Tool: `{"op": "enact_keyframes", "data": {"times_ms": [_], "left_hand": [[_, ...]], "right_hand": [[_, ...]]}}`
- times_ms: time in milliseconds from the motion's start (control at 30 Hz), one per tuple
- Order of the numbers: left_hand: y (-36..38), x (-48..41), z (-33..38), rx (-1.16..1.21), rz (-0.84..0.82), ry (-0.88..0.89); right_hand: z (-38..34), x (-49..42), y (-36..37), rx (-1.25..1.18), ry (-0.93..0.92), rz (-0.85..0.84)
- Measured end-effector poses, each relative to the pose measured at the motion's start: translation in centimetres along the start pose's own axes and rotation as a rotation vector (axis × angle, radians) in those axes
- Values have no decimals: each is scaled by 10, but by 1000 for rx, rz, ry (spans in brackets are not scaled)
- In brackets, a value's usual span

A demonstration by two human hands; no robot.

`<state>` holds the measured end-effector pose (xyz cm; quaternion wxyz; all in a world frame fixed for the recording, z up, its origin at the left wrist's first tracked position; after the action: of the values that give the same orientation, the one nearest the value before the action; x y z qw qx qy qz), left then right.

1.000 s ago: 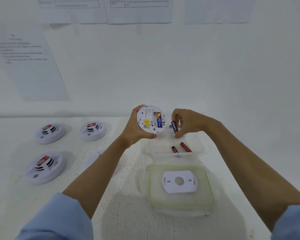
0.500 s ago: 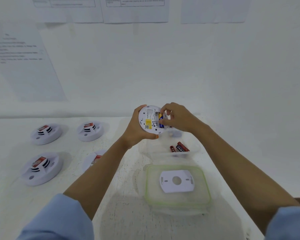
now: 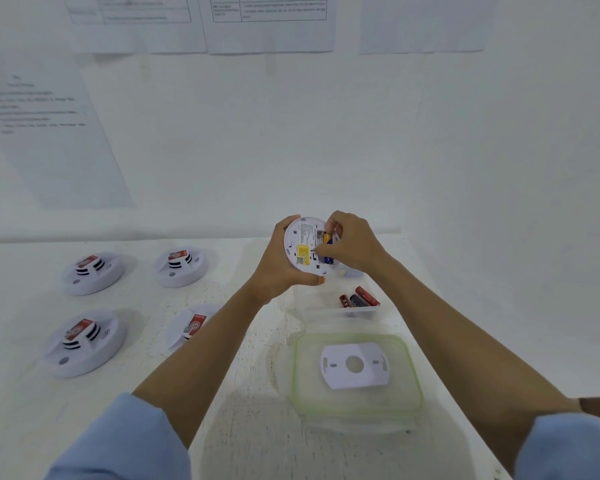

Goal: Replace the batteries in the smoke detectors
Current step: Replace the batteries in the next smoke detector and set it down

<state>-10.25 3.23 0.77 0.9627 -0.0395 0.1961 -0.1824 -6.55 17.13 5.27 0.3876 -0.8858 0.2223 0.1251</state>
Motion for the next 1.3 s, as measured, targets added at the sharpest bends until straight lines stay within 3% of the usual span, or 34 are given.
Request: {"op": "enact_keyframes", "data": {"times_ms": [367,500,567,633,700,767,833,933,1100,1300], "left_hand": [[-1,-6,0,-19,24,21],[-3,-6,1,-13,32,20],[-6,-4,0,-22,42,12],[-9,-4,-2,-20,48,-1],[-11,-4,-4,-18,58,-13],[-12,-5,-5,-19,70,-13],[-12,-6,-6,-19,75,-15],[-11,-9,-8,-10,86,-16],[-13,-17,-12,-4,100,-19],[-12,-24,-18,-20,111,-23]], "right_hand": [[-12,5,-1,-44,-132,150],[-10,4,-9,-273,19,226],[-4,0,-20,-240,135,262],[7,-4,-27,-89,230,163],[19,-1,-23,72,309,-60],[26,7,-17,294,339,-268],[33,11,-11,407,345,-368],[38,5,-11,414,349,-362],[35,-31,-4,451,151,-197],[47,-53,31,647,63,-502]]}}
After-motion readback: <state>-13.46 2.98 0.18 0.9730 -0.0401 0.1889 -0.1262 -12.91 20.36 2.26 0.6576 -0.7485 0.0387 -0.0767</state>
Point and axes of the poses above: each hand's wrist, its own x-axis away from the middle knuckle, its own y-axis out of the palm, z = x × y, the point moved 4 cm from there along -x, towards the middle knuckle, and after that the axes turned 12 degrees about z, right-handed, at the moved point
